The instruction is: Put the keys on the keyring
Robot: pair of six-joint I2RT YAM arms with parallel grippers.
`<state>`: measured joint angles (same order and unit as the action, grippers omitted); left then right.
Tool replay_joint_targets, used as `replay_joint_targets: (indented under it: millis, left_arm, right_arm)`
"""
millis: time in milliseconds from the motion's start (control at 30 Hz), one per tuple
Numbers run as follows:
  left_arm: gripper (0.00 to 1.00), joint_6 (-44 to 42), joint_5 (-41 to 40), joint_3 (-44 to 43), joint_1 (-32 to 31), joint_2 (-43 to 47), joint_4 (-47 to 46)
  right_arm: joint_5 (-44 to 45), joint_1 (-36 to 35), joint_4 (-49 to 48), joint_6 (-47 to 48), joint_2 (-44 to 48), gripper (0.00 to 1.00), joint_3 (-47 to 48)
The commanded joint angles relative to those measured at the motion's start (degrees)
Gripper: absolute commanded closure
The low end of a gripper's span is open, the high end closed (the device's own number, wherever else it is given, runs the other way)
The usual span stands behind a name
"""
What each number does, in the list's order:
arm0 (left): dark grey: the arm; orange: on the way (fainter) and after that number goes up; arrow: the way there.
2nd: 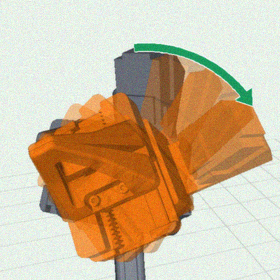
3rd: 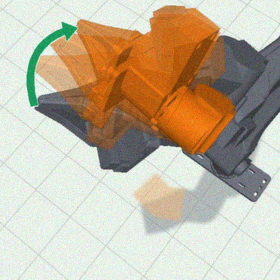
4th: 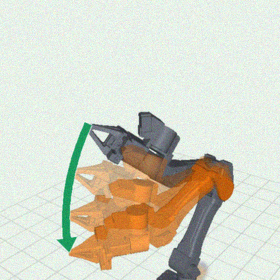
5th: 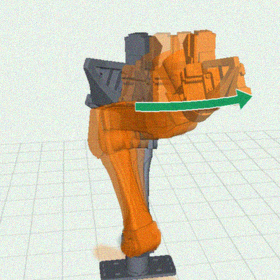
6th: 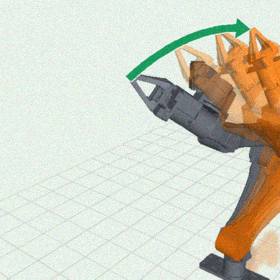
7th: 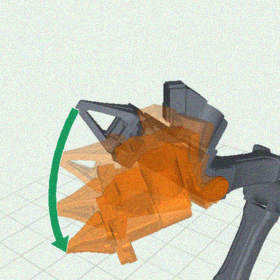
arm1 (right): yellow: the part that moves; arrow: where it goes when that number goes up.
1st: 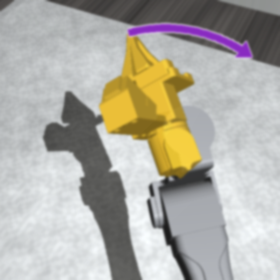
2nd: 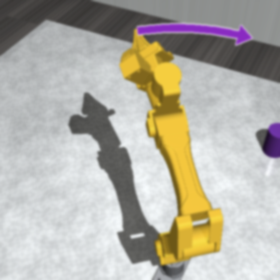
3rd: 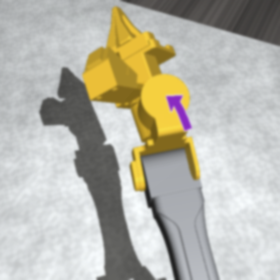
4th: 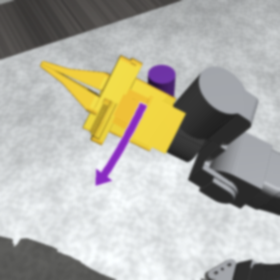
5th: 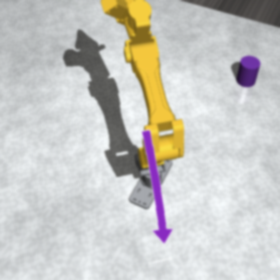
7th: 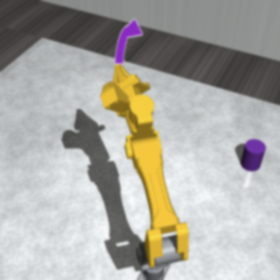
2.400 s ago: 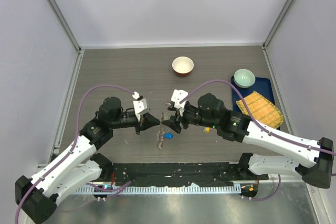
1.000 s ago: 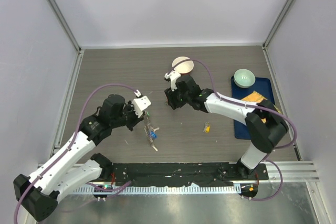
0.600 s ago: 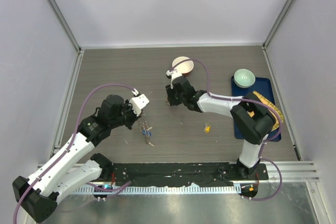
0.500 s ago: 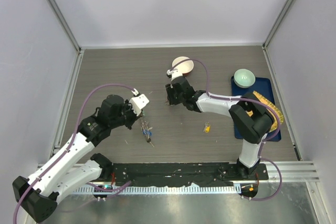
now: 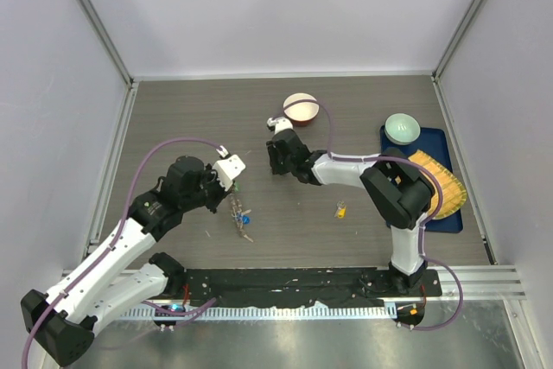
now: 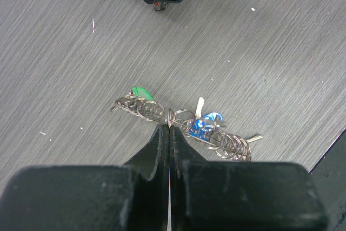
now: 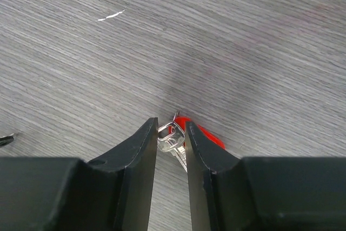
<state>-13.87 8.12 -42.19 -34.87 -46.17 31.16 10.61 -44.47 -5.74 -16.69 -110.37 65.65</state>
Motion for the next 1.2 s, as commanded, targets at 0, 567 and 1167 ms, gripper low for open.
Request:
replay_joint_targets:
  millis: [0,567,1167]
  left_arm:
    - [1.00,0.3,0.3,-0.5,0.0,0.2,-2.9]
    - [1.00,0.3,1.1,-0.5,0.0,0.1,-2.9]
    - [1.00,-2.4,10.6,-1.4,0.1,1.5,-2.4]
  right_arm:
    - [2.0,-0.4,-2.4,-0.5,-1.0,0.68,2.8]
    - [2.2,-0.7,-2.3,1.0,-2.3,0.89,2.0]
    - [-16.9,-0.7,-2.6,16.4,25.1,0.99,-11.1]
